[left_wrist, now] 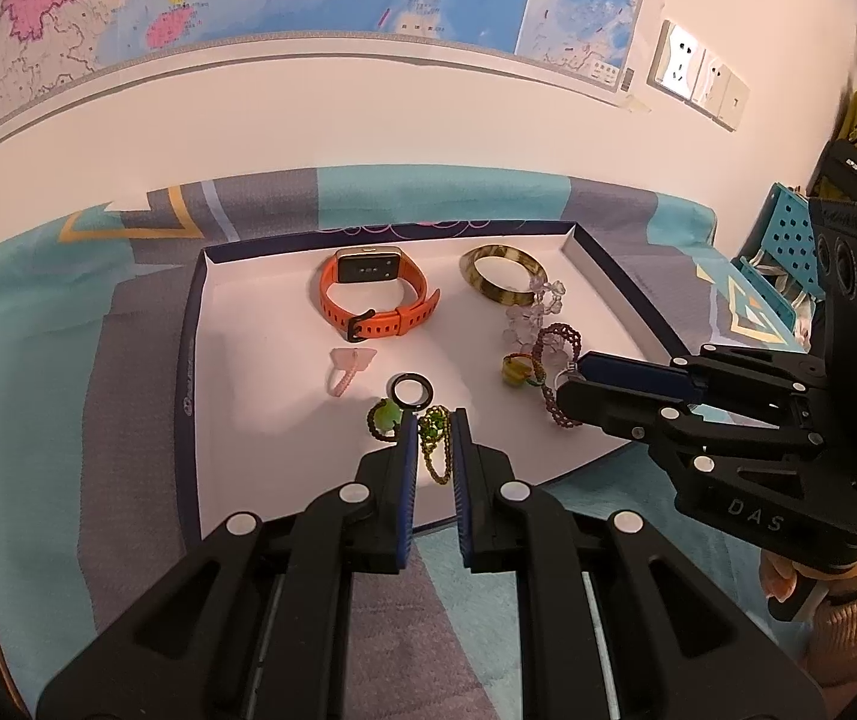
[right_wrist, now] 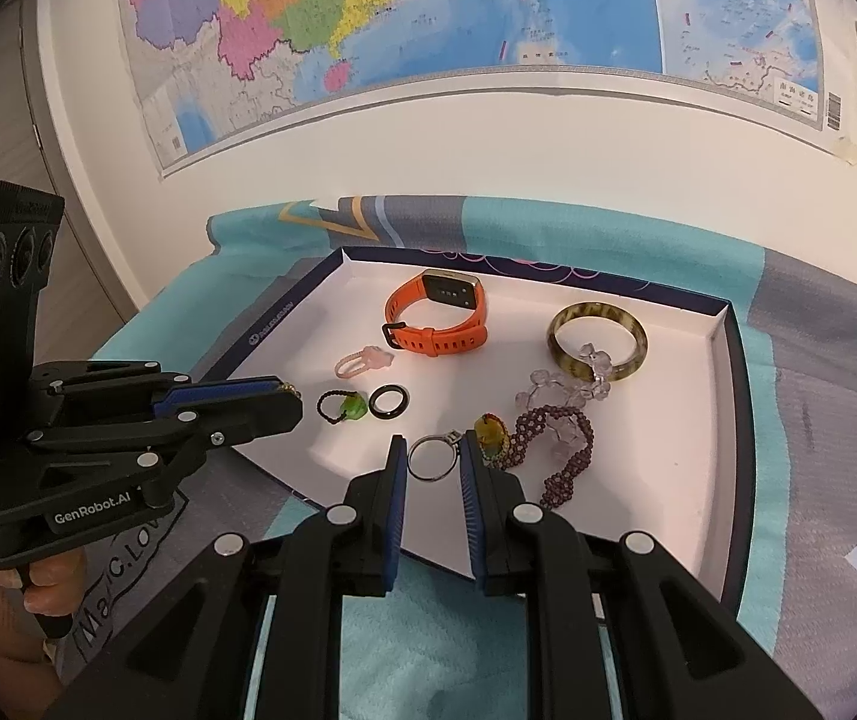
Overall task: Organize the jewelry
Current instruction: 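Carry the gold ring with the left tool while the right tool carries the silver ring over the box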
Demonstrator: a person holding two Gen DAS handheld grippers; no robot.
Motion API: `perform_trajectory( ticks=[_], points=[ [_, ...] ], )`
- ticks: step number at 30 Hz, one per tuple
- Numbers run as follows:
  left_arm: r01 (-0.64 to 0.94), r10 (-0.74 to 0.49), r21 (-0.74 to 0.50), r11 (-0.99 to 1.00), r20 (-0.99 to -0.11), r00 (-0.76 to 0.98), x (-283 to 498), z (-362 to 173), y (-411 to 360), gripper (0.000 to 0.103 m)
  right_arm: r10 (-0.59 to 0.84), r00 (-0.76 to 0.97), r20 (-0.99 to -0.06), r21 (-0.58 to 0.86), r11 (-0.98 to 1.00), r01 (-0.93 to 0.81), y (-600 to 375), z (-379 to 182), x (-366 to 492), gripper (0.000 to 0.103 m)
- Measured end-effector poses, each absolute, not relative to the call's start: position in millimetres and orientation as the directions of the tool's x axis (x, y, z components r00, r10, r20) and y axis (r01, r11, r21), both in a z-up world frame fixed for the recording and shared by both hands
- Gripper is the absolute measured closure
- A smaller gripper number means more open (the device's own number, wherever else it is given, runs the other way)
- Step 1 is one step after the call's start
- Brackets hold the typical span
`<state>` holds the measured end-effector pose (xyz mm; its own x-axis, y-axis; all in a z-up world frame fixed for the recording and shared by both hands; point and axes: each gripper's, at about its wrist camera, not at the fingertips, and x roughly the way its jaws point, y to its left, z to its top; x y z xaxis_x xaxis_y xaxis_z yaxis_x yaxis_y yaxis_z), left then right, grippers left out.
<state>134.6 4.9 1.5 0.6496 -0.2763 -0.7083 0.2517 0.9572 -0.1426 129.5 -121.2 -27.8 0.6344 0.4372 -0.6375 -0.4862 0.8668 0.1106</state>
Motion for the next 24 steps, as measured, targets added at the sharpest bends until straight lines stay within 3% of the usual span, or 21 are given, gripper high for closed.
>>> perform_trajectory(
  ticks=[24],
  points=[
    [0.235,-0.273,-0.156,0.959,-0.724,0.633,143.7,-7.6,6.6,0.091,0.422,0.622,-0.66,0.105,0.871,-0.479,-117.8,-33.6,135.0,0.087]
  ],
)
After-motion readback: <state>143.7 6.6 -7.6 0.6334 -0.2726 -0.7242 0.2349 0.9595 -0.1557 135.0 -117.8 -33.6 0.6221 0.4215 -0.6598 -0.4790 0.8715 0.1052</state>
